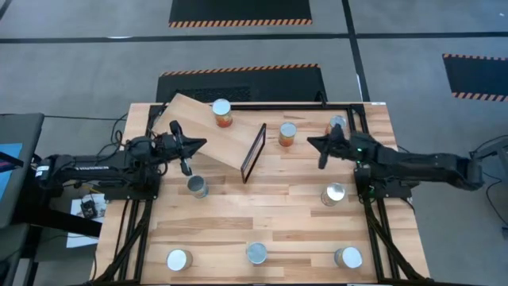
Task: Pick and place cans onto a shelf
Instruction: Put the top canned green beans on the shelf
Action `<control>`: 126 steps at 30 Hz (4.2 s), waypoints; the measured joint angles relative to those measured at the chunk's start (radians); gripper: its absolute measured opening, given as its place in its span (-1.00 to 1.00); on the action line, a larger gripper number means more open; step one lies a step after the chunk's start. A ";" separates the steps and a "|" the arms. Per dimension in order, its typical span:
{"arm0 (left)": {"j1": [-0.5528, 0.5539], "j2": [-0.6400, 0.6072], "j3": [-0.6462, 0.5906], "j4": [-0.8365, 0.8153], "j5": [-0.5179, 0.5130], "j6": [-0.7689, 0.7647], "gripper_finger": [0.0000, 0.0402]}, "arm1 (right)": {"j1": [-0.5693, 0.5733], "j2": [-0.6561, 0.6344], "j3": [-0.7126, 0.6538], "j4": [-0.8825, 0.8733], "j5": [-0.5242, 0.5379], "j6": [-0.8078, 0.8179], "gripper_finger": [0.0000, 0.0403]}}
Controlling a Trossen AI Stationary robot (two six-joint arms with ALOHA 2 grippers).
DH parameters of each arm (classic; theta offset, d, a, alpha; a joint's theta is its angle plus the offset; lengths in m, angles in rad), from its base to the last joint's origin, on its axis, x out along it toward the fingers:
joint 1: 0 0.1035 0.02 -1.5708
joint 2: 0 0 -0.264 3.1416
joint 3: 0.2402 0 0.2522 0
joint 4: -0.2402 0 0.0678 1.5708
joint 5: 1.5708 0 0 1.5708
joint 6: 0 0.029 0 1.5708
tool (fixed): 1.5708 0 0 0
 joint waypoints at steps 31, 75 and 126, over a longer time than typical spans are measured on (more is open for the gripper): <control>0.004 0.001 0.000 -0.045 0.014 -0.015 -0.97 | -0.030 0.817 0.499 -0.138 0.141 -0.245 -0.25; 0.003 0.000 0.000 -0.042 -0.009 -0.014 -0.97 | 0.123 0.848 1.369 -0.745 0.242 -0.215 -0.92; 0.003 0.001 0.000 -0.081 -0.012 -0.003 -0.97 | 0.169 1.120 1.536 -0.838 0.101 -0.321 -0.90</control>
